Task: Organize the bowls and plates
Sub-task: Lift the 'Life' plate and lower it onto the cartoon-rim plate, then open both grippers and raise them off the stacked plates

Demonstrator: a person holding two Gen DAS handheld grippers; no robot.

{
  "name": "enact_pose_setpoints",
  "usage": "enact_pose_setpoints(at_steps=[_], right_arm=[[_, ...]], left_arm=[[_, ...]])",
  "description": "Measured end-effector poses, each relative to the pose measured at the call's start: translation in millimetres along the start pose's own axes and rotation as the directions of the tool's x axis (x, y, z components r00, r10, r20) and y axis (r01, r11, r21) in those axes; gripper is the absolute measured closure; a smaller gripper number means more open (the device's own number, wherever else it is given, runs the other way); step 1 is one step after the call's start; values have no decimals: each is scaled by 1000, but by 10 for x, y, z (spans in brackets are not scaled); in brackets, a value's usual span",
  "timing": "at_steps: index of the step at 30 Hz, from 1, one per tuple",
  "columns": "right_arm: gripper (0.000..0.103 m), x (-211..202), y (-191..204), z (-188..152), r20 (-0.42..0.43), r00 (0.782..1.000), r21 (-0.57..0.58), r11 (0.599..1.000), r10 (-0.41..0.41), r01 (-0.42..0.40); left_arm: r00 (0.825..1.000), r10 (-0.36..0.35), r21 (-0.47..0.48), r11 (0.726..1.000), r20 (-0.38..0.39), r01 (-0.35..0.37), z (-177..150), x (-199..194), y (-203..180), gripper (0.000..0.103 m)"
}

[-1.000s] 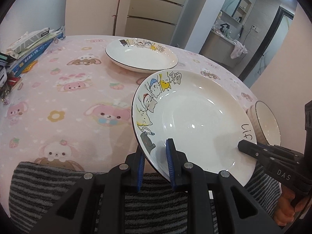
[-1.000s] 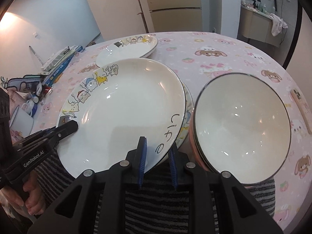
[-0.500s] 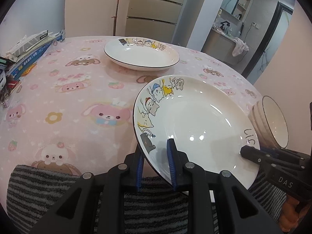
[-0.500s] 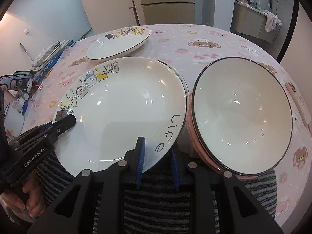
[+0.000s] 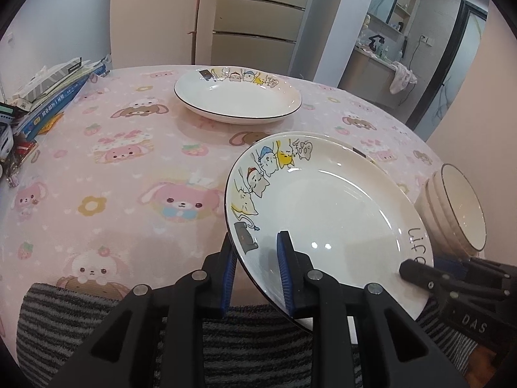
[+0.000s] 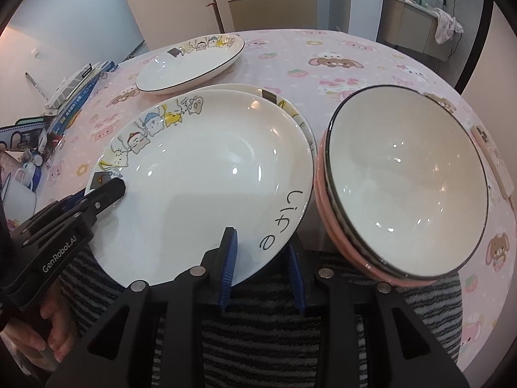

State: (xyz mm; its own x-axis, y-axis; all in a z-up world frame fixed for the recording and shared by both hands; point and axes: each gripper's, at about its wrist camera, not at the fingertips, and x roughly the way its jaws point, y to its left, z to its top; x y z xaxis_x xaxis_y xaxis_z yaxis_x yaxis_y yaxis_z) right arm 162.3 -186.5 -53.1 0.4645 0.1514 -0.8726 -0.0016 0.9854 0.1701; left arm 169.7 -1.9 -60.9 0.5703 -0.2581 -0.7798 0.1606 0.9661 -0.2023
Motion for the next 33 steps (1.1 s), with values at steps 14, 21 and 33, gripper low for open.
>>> enact_pose_setpoints(at_steps=[14, 21, 33], right_arm=[[68, -99, 48, -58, 34, 999, -50, 998, -29, 31], [78, -159, 111, -104, 75, 997, -100, 994, -35, 42], [78, -149, 140, -121, 42, 999, -109, 994, 23, -18]], left_arm=[[995, -28, 35, 999, 97, 25, -66, -333, 9, 46], [993, 24, 34, 999, 118, -28, -90, -380, 1, 82], [975, 46, 54, 997, 217, -59, -95, -732, 65, 82]])
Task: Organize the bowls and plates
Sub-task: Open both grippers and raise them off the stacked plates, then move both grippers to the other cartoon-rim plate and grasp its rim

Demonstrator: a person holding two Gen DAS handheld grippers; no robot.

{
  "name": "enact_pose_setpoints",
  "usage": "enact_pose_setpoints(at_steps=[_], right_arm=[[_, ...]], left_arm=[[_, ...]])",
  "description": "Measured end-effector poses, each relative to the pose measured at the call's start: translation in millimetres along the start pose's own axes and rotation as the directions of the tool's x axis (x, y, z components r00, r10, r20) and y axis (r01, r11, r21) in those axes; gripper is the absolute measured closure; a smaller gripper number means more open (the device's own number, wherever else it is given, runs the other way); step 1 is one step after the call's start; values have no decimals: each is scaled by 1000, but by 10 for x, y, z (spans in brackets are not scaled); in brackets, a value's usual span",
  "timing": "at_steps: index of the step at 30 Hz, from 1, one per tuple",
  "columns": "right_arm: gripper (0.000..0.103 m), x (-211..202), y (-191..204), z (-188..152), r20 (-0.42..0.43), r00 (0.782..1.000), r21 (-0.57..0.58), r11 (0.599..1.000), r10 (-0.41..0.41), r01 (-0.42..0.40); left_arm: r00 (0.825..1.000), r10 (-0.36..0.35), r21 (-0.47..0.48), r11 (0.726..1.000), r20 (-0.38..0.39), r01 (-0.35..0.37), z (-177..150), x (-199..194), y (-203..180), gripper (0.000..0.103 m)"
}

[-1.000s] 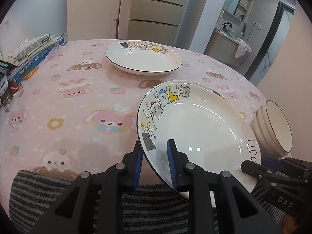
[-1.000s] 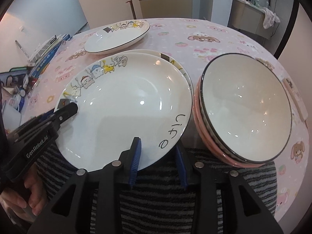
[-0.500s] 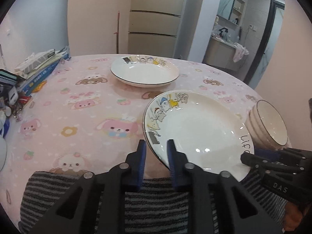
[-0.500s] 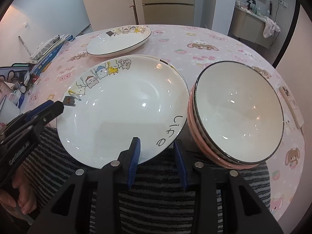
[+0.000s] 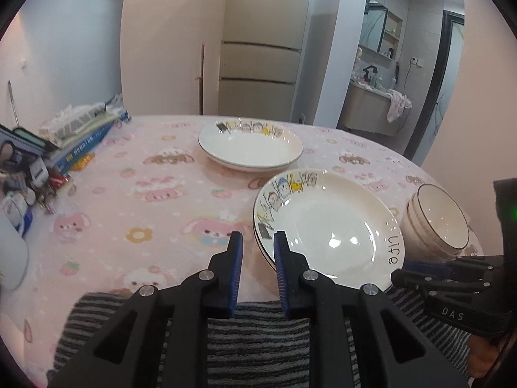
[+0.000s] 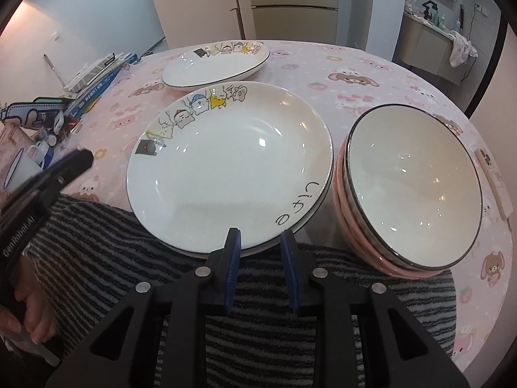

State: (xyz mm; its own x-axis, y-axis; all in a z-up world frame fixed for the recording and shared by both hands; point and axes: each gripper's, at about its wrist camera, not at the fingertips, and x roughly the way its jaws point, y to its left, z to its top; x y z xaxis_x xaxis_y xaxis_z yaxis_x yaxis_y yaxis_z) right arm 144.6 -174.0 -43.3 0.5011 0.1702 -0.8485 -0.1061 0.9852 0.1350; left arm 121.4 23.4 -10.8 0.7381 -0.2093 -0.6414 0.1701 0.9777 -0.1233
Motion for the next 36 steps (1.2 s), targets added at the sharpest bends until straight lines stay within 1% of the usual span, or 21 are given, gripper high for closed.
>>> enact_pose_setpoints(at_steps=[3, 4, 6, 7, 8, 9, 11, 13, 15, 18, 20, 22, 25, 27, 30, 31, 32, 33, 34, 35, 36], right_arm=[[78, -16, 21, -26, -20, 999, -15, 999, 36, -36], [78, -34, 31, -31, -16, 999, -23, 999, 34, -34], [76, -135, 59, -34, 27, 1000, -46, 999, 15, -14], [73, -201, 64, -31, 48, 999, -53, 998, 21, -19], [71, -270, 61, -18, 66, 997, -54, 998, 36, -33], [70, -362, 54, 4, 93, 994, -53, 998, 50, -45], [69, -540, 47, 62, 156, 986, -58, 997, 54, -45], [65, -689, 29, 152, 216, 976, -49, 998, 39, -29], [64, -832, -24, 287, 263, 964, -29, 999, 42, -36], [63, -1010, -91, 489, 316, 947, -1, 998, 56, -58], [61, -1133, -137, 646, 367, 929, 8, 999, 45, -52], [59, -1218, -166, 785, 399, 916, 18, 998, 46, -59], [56, -1310, -233, 1033, 423, 903, 25, 996, 69, -88], [56, -1337, -231, 1204, 428, 900, 26, 994, 87, -108], [55, -1336, -193, 1495, 426, 898, 12, 992, 110, -127], [52, -1312, -150, 1617, 410, 904, -15, 991, 125, -131], [49, -1258, -88, 1754, 363, 919, -62, 988, 153, -140], [48, -1195, -43, 1849, 301, 933, -107, 980, 195, -171], [48, -1113, -19, 1944, 237, 937, -125, 965, 255, -230], [48, -1045, -24, 2005, 216, 930, -109, 954, 297, -279], [48, -975, -2, 2061, 210, 933, -102, 956, 292, -276]], left_arm=[[999, 8, 9, 1000, 52, -8, 85, -173, -13, 82], [998, 10, 10, 1000, 68, -10, 118, -229, -17, 78], [994, 14, 12, 1000, 105, -16, 183, -347, -23, 52], [990, 19, 14, 1000, 138, -22, 222, -428, -30, 29], [986, 26, 16, 999, 163, -29, 246, -484, -33, 23], [982, 46, 21, 999, 184, -50, 286, -552, -48, 23], [979, 69, 19, 997, 190, -74, 370, -623, -58, 23], [974, 52, 0, 999, 222, -54, 481, -732, -44, 21], [965, 62, -3, 998, 257, -63, 573, -831, -46, 18], [942, 82, 9, 996, 326, -90, 740, -998, -83, 12], [924, 84, 19, 995, 374, -98, 860, -1099, -112, 7], [906, 95, 30, 993, 412, -118, 970, -1176, -147, 5], [879, 110, 12, 991, 464, -130, 1149, -1234, -145, 0], [870, 100, -3, 994, 483, -113, 1290, -1226, -111, 0], [870, 102, -30, 994, 482, -100, 1553, -1150, -25, 0], [872, 102, -32, 995, 479, -99, 1647, -1108, 7, 0], [877, 102, -34, 995, 470, -97, 1740, -1050, 48, 0], [885, 100, -39, 995, 455, -92, 1806, -997, 83, 0], [897, 93, -51, 996, 431, -79, 1862, -916, 134, 0], [911, 82, -78, 995, 404, -55, 1913, -814, 200, 0], [923, 70, -98, 995, 380, -35, 1952, -722, 232, 0]])
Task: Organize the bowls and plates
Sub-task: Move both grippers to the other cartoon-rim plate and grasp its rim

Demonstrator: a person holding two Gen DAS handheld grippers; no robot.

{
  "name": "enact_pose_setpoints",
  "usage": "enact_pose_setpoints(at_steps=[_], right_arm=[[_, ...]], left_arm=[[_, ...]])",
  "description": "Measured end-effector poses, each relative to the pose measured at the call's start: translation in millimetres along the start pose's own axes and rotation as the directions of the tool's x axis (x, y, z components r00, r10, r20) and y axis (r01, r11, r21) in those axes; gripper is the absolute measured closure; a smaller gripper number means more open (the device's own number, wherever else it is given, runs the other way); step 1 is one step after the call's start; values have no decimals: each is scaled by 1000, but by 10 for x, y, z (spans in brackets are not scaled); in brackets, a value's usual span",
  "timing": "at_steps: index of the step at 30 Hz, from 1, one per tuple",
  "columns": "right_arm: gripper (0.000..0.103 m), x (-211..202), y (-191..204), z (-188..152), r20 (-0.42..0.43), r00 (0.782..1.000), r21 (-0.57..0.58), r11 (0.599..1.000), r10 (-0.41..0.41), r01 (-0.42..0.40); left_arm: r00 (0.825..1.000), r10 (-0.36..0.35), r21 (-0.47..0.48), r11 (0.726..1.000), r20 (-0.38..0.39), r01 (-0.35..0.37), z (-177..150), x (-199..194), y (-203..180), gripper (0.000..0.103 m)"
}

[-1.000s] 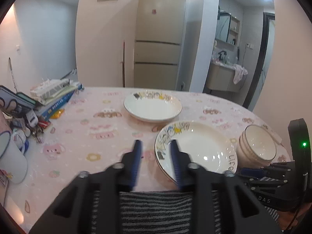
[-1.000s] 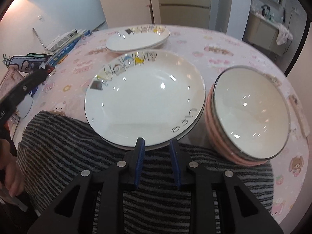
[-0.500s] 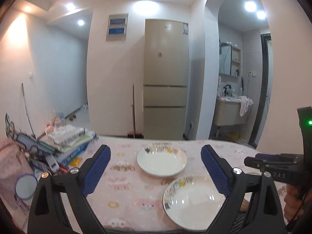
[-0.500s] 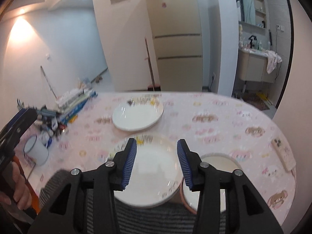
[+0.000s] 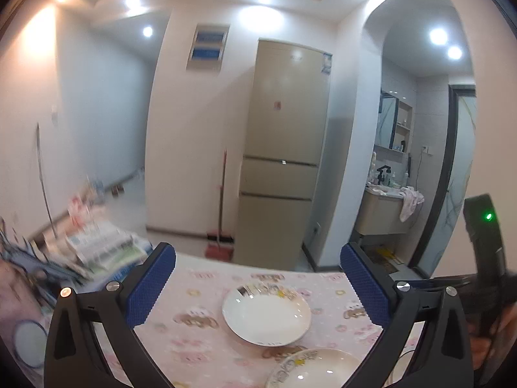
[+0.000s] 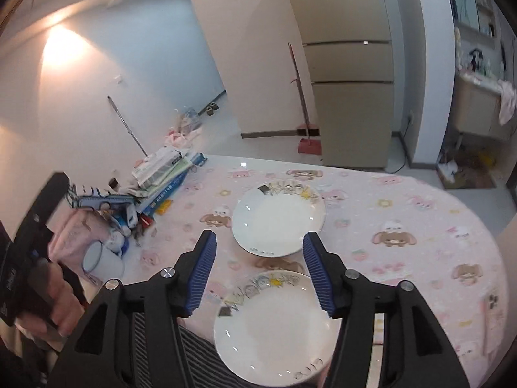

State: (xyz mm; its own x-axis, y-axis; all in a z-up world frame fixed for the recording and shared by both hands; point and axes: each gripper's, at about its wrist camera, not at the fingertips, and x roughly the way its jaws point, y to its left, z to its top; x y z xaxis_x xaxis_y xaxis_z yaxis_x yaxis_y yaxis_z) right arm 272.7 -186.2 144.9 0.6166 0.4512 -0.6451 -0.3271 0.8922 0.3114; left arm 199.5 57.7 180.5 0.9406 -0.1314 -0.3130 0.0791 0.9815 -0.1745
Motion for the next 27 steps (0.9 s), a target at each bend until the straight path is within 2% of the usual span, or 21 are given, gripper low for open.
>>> enact_pose_setpoints(at_steps=[2, 6, 9, 11, 12, 14, 16, 17, 19, 20, 21, 23, 24, 27], right_arm=[[48, 216, 19, 84, -38, 998, -28, 998, -59, 58], [48, 715, -205, 257, -152, 987, 62, 996, -50, 60], [48, 1047, -362, 344, -209, 974, 66, 993, -82, 98], [50, 1271, -503, 328, -261, 965, 93, 994, -31, 57], [55, 1429, -585, 298, -301, 953, 113, 993, 16, 19], [62, 1658, -717, 227, -346, 934, 142, 989, 83, -35], [65, 1877, -857, 121, -363, 925, 165, 985, 112, -54], [66, 1959, -900, 80, -367, 924, 164, 985, 109, -51], [68, 2163, -1010, 9, -398, 916, 121, 993, 43, 5], [68, 2243, -1082, -19, -413, 910, 118, 992, 16, 36], [71, 2309, -1157, -36, -423, 906, 142, 989, 18, 47], [72, 2389, -1294, -65, -433, 897, 210, 978, 86, 8], [73, 2414, -1338, -67, -430, 896, 228, 974, 107, -6], [73, 2503, -1426, -90, -449, 888, 241, 970, 96, 17]], left_arm=[[997, -2, -32, 999, -77, 0, -1, 282, 53, 0], [982, 10, -53, 998, -189, -20, -56, 839, 120, 0], [950, -39, -131, 991, -309, -2, -332, 1239, 246, 0], [936, -58, -185, 983, -346, -7, -573, 1433, 352, 1], [928, -77, -197, 980, -364, 4, -681, 1514, 392, 3], [903, -120, -245, 969, -413, 17, -894, 1721, 545, 13], [886, -147, -281, 960, -439, 20, -1040, 1857, 652, 19], [881, -155, -303, 953, -448, 14, -1135, 1907, 714, 23], [875, -158, -340, 940, -458, -9, -1272, 2011, 848, 34], [874, -175, -372, 928, -454, -8, -1359, 2047, 910, 37], [865, -195, -397, 918, -463, -6, -1471, 2103, 967, 39], [848, -194, -416, 909, -493, -34, -1617, 2207, 1023, 52], [841, -189, -420, 906, -507, -49, -1670, 2279, 1045, 53], [818, -133, -389, 914, -560, -117, -1796, 2404, 1056, 69]])
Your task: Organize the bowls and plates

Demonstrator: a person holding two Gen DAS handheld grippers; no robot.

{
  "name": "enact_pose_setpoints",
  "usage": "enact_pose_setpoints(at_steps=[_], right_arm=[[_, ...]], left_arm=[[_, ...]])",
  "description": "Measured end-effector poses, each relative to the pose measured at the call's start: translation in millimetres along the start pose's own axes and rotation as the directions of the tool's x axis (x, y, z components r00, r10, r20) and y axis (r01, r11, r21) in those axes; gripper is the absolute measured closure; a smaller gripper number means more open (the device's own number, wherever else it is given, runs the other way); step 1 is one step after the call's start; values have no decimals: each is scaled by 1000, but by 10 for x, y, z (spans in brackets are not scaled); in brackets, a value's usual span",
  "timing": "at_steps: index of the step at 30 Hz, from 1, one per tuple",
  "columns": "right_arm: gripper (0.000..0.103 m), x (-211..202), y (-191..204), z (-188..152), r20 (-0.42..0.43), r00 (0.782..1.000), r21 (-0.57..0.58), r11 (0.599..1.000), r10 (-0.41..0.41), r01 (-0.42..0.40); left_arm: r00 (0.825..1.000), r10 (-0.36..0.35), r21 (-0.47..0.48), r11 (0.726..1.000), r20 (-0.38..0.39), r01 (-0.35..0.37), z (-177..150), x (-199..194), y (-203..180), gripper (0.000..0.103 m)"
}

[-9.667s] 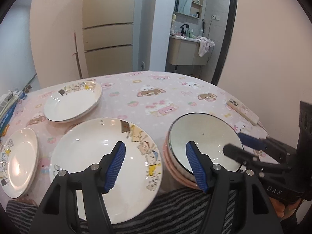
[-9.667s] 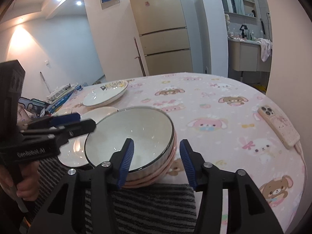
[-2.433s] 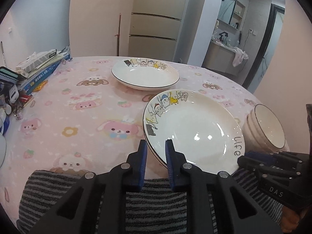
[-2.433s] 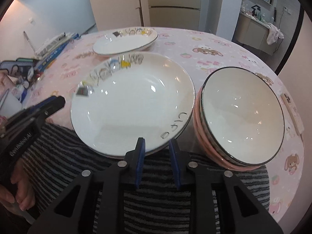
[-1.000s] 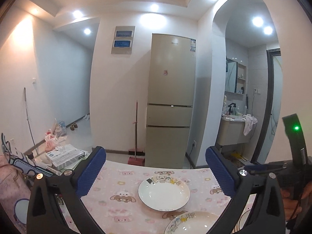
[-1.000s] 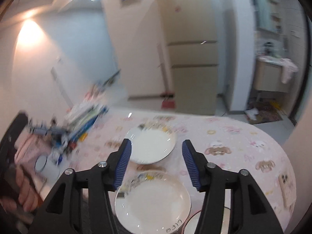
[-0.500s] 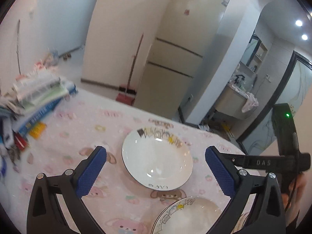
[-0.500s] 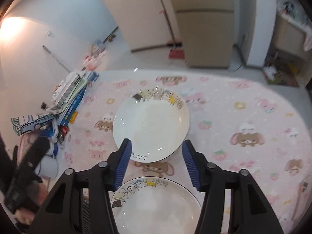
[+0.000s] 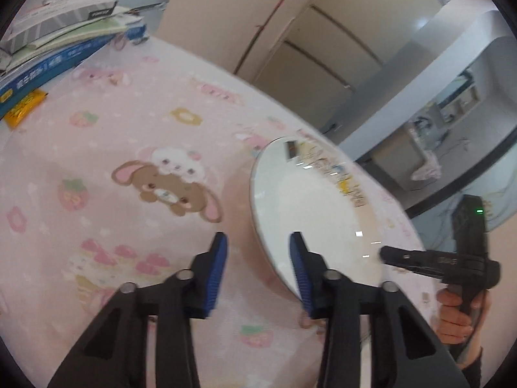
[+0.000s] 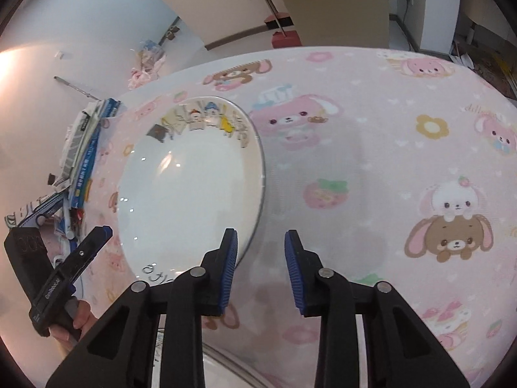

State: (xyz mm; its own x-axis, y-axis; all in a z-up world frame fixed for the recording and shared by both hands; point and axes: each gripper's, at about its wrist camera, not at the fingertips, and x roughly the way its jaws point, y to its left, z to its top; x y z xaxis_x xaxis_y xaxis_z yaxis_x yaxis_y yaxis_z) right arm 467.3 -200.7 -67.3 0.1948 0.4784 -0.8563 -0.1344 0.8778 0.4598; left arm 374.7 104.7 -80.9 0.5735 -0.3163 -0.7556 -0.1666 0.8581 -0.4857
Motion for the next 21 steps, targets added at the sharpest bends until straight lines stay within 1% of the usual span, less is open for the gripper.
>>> enact_pose_setpoints(at_steps=[2, 4, 6, 7, 9, 11, 15, 17, 20, 21], right_arm=[[74, 45, -59, 17, -22, 999, 39, 998, 48, -47], [78, 49, -128, 22, -27, 996, 80, 993, 91, -89], [80, 49, -135, 33, -11, 995, 83, 991, 103, -101], [81, 47, -142, 45, -1, 994, 86, 991, 106, -105], [83, 78, -146, 74, -7, 994, 93, 990, 112, -111], [86, 118, -130, 97, -20, 993, 104, 988, 117, -115], [90, 170, 6, 106, -34, 997, 71, 996, 63, -60], [90, 226, 66, 97, -46, 998, 58, 998, 34, -32], [90, 257, 179, 90, -42, 999, 2, 1000, -31, 31], [90, 251, 183, 84, -38, 999, 5, 999, -38, 38]], left_arm=[[999, -41, -25, 999, -28, 40, -18, 87, 29, 76], [999, -38, -21, 999, -30, 37, -28, 129, 13, 79], [999, -32, 1, 999, -21, 32, -35, 155, -25, 84], [999, -42, 0, 999, -15, 42, -49, 162, -40, 88], [998, -61, -31, 998, -14, 60, -88, 210, -31, 89], [998, -60, -39, 997, 0, 60, -100, 214, -29, 89], [999, -40, -34, 999, 7, 41, -88, 229, -67, 89], [1000, -9, -12, 1000, 12, 9, -92, 284, -130, 88], [998, 62, 24, 998, 17, -63, -131, 322, -246, 87], [998, 60, 26, 998, 12, -61, -131, 337, -247, 87]])
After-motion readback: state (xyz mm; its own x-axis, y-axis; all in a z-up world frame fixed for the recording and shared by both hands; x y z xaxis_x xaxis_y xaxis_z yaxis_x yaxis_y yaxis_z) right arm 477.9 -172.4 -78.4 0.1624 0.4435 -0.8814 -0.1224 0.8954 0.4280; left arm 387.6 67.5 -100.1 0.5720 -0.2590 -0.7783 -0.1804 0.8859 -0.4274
